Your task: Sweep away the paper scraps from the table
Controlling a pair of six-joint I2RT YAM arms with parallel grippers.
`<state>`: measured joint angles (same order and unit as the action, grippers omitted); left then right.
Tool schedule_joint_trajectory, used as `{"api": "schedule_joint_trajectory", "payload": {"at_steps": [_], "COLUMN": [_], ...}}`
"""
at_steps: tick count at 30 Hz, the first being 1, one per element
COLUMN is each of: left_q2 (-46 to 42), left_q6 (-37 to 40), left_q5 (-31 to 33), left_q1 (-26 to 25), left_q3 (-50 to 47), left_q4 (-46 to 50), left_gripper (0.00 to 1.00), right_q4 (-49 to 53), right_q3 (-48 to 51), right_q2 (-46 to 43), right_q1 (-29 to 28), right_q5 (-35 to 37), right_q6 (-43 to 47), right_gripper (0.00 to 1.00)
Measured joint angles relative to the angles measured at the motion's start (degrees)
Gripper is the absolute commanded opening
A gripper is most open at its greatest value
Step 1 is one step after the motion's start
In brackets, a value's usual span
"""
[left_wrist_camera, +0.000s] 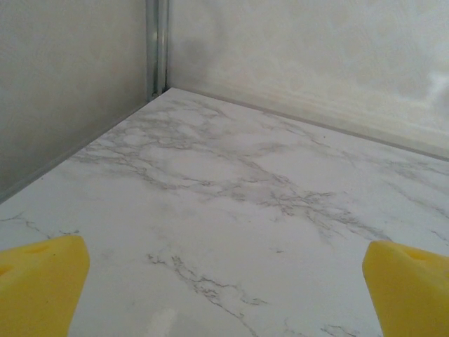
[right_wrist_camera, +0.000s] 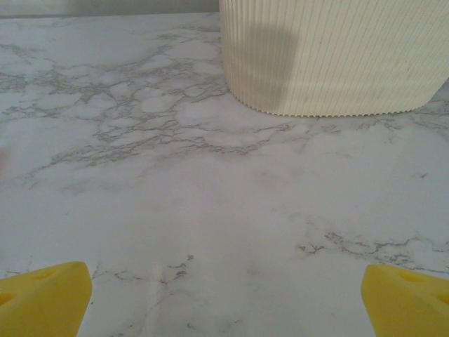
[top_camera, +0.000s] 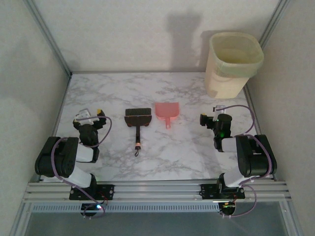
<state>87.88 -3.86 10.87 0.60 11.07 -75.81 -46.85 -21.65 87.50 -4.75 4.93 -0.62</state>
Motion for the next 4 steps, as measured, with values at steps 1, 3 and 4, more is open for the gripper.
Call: {"api": "schedule_joint_trajectory", "payload": {"at_steps": [1,3,4], "left_q2": [0.00,0.00,0.00], "left_q6": [0.00,0.00,0.00], "left_q5": [-0.17,-0.50,-0.63], "left_q1": [0.00,0.04,0.04], "left_q3": [0.04,0.09,0.09], "left_q4": [0.00,0.02,0.02], "left_gripper": [1.00,0.99,0.99], "right_q4": [0.00,0.00,0.00], "right_q3": [0.00,0.00,0.00], "right_q2": [0.00,-0.02,-0.02], "right_q1": [0.00,0.00,0.00], "right_q5": [0.00,0.00,0.00], "right_q6": [-0.02,-0.02,-0.02], "right_gripper": [0.99,0.99,0.99]}}
